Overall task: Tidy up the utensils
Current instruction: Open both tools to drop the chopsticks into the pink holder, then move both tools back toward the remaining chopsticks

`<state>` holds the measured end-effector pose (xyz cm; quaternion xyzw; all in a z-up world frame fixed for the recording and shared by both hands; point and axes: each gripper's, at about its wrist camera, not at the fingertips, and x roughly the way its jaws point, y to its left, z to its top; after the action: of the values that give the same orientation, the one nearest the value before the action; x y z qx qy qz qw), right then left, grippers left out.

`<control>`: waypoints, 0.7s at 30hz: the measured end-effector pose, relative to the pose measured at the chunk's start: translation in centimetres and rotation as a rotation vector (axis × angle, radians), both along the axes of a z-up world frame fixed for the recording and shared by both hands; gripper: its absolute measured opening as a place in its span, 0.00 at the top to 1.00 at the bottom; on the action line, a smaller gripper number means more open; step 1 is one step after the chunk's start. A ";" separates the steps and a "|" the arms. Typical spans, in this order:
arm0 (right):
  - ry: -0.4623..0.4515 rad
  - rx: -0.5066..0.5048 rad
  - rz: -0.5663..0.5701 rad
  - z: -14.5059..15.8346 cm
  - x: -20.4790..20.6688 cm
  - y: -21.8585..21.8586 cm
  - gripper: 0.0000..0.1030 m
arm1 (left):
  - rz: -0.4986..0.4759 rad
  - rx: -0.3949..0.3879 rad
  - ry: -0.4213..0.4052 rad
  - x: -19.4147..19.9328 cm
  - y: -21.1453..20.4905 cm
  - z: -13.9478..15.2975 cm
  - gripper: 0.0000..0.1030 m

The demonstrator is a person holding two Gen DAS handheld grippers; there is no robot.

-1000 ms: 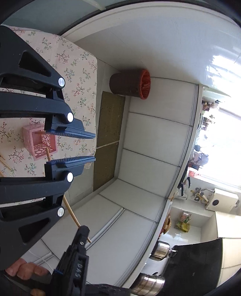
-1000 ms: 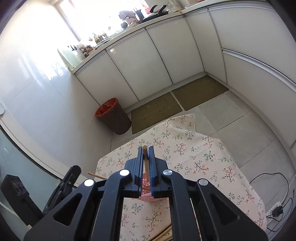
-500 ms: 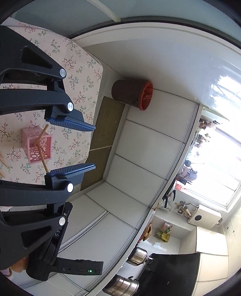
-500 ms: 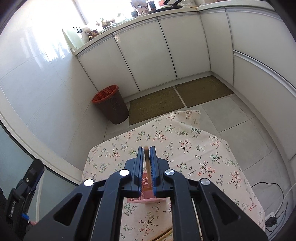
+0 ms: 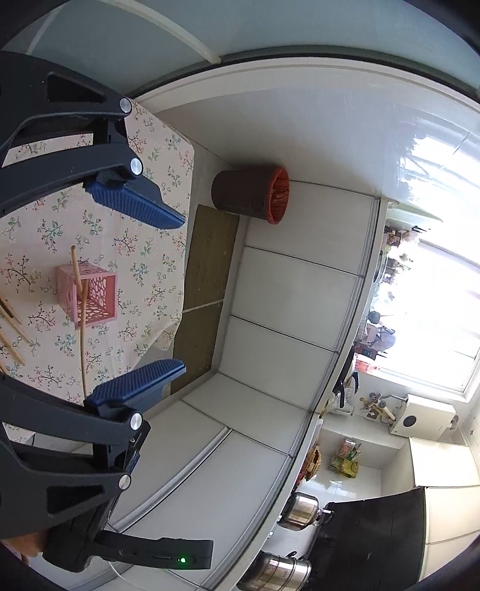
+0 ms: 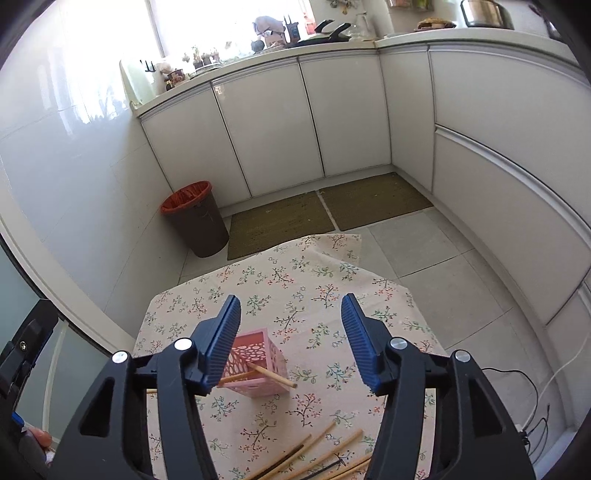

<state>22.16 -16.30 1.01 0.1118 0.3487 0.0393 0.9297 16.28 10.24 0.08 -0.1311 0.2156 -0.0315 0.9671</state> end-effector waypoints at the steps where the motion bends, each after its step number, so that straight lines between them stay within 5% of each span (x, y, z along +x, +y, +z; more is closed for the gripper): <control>1: -0.001 -0.001 -0.006 0.0 -0.5 -0.2 0.38 | 0.002 0.011 0.005 -0.3 -0.4 0.0 0.29; 6: -0.023 -0.024 -0.067 0.0 -3.1 -1.6 0.26 | -0.010 0.027 0.054 -1.4 -1.5 -0.7 0.27; 11: -0.018 -0.039 -0.097 -0.5 -5.2 -2.8 0.09 | -0.020 0.050 0.100 -2.3 -2.6 -1.8 0.13; 21: 0.123 -0.016 -0.144 -4.6 -8.7 -8.1 0.07 | -0.099 0.091 0.327 -2.0 -4.2 -6.4 0.07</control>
<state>13.47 -24.40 -3.59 0.1315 0.3967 -0.0372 0.9077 14.30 6.02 -6.31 -0.0799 0.3777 -0.0477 0.9213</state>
